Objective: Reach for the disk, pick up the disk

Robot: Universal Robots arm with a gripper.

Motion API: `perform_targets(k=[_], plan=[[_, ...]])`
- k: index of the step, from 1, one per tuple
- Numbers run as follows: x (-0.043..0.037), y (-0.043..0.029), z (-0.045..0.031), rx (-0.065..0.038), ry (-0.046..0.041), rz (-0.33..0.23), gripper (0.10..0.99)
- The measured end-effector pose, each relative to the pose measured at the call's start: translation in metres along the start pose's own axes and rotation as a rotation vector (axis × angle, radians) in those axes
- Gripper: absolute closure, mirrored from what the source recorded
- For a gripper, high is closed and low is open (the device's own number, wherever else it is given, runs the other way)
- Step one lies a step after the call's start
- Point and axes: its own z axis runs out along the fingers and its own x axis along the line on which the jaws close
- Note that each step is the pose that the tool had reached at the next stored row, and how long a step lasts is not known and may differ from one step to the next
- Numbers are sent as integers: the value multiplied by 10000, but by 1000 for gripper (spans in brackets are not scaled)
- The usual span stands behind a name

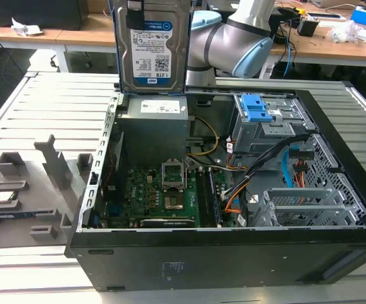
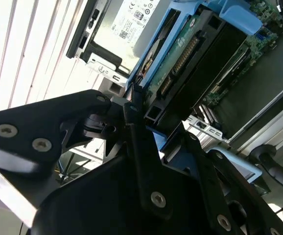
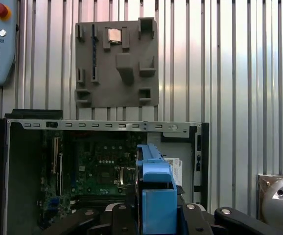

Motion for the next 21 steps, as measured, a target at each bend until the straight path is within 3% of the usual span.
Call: perform_targets(k=[12, 14, 18, 21], plan=[[5, -423, -18, 0, 0, 1, 722], [7, -534, -23, 0, 1, 0, 722], [9, -680, -30, 0, 0, 1, 722], [11, -856, -37, 0, 1, 0, 722]])
